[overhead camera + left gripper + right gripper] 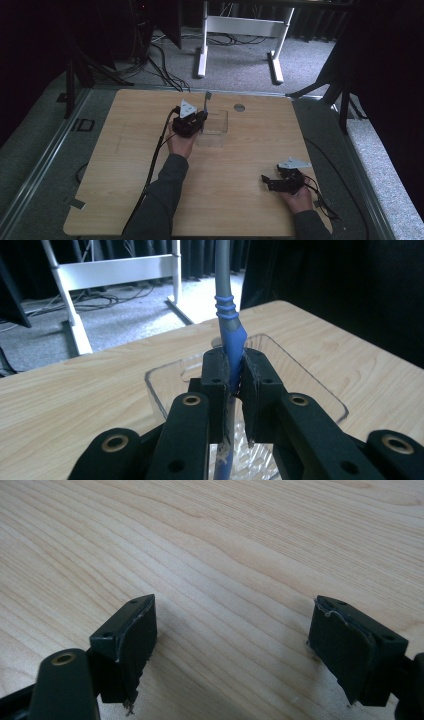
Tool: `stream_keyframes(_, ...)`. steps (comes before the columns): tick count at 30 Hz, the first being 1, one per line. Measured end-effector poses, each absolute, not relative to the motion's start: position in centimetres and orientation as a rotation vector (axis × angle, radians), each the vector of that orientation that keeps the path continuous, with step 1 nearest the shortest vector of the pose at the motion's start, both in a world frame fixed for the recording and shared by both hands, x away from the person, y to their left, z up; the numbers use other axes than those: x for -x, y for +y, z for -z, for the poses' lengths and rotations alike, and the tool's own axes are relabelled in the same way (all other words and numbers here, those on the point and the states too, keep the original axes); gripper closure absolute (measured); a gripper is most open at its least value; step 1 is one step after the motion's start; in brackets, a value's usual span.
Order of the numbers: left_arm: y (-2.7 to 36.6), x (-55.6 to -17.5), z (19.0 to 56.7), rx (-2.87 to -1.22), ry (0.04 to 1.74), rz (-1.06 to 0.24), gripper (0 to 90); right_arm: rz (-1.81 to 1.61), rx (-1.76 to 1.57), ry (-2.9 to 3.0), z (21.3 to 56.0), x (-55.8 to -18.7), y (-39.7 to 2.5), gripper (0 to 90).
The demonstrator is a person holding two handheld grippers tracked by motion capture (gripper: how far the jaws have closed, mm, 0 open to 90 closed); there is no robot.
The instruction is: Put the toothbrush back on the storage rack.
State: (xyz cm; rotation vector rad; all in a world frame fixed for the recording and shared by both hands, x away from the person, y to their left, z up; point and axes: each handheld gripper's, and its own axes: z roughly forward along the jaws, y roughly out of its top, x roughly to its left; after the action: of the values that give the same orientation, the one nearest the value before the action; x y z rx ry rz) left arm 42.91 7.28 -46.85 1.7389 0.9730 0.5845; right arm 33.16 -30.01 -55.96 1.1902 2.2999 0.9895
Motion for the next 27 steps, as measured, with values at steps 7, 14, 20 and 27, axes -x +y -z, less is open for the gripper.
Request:
stream_keyframes(7, 6.8, -42.9, 47.4, -1.836, 0.957, -0.601, 81.7, -0.990, -1.190, 2.300, 56.0, -33.2, -30.0, 19.1)
stream_keyframes(14, 6.6, -42.9, 47.7, -1.879, 0.951, -0.589, 76.5, -0.990, -1.191, 2.300, 56.0, -33.2, -30.0, 19.2)
stream_keyframes(20, 6.6, -42.5, 47.3, -1.865, 0.933, -0.567, 67.3, -0.989, -1.188, 2.300, 56.0, -33.2, -30.0, 19.1)
stream_keyframes(27, 7.1, -42.0, 46.6, -1.832, 0.922, -0.564, 62.9, -0.989, -1.188, 2.300, 56.0, -33.2, -30.0, 19.1)
